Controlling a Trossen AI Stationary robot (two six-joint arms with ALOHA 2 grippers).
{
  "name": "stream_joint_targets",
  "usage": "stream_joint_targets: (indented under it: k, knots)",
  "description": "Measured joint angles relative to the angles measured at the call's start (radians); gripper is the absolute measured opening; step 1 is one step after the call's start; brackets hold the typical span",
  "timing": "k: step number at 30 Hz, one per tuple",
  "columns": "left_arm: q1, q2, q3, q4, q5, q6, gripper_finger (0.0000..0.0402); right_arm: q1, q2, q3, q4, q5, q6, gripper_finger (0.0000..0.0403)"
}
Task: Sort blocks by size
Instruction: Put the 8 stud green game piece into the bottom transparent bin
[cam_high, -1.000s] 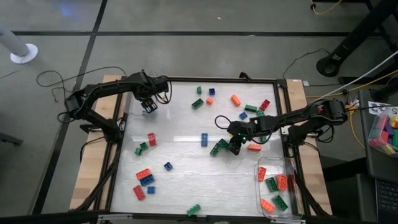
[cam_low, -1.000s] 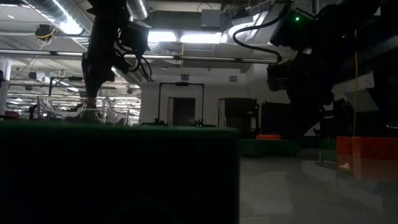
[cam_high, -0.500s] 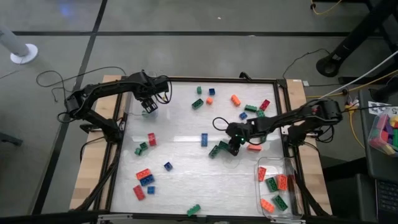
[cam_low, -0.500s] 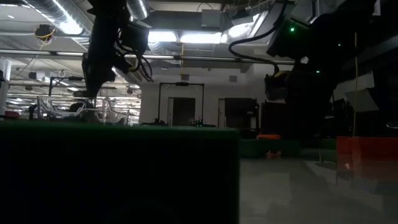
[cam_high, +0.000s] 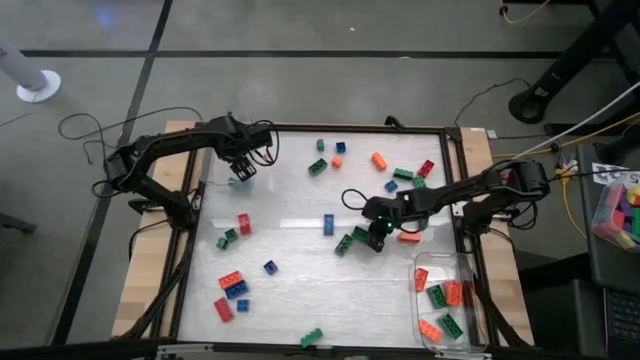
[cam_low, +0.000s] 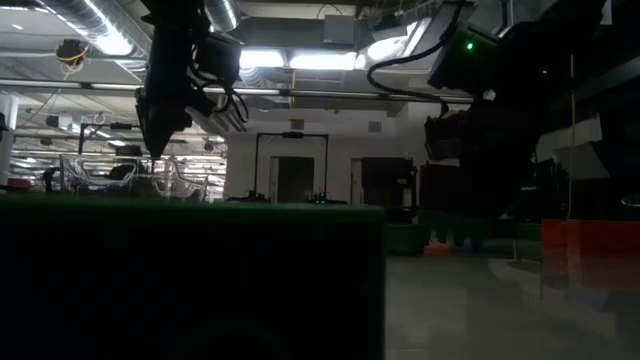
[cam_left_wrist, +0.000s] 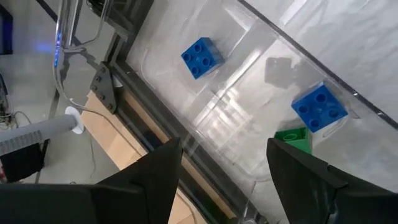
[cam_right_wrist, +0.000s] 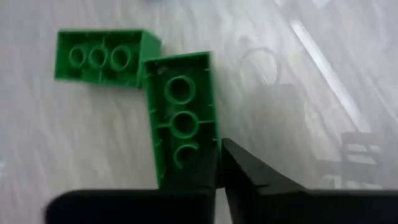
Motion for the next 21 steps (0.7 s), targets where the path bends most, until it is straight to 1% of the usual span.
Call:
stream_joint_targets:
  k: [2, 5, 7, 10, 13, 15, 18, 21]
  knots:
    - [-0.007, -0.014, 0.0, 0.01, 0.001, -0.012, 0.0224, 0.0, -0.027, -0.002, -0.014, -0.01, -0.008, 0.001]
    - [-0.025, -0.048, 0.0, 0.05, 0.012, -0.021, 0.0224, 0.0, -0.089, -0.001, -0.022, -0.034, 0.003, 0.0024]
    - [-0.045, -0.072, 0.0, 0.092, 0.058, -0.03, 0.0224, 0.0, -0.132, -0.001, -0.053, -0.065, 0.004, 0.0024]
    - [-0.086, -0.104, 0.0, 0.191, 0.162, -0.07, 0.0224, 0.001, -0.214, -0.001, -0.099, -0.135, 0.005, 0.0008]
    - [-0.14, -0.116, 0.0, 0.327, 0.259, -0.133, 0.0224, 0.001, -0.306, -0.001, -0.167, -0.212, 0.013, 0.0011]
    - [-0.184, -0.115, 0.0, 0.427, 0.298, -0.193, 0.0224, 0.002, -0.372, -0.001, -0.215, -0.248, 0.038, 0.0015]
    - [-0.267, -0.106, -0.001, 0.617, 0.323, -0.206, 0.0224, 0.033, -0.47, 0.0, -0.288, -0.253, 0.058, 0.0009]
    - [-0.362, -0.086, -0.034, 0.862, 0.325, -0.205, 0.0224, 0.095, -0.56, 0.0, -0.349, -0.25, 0.089, 0.0006]
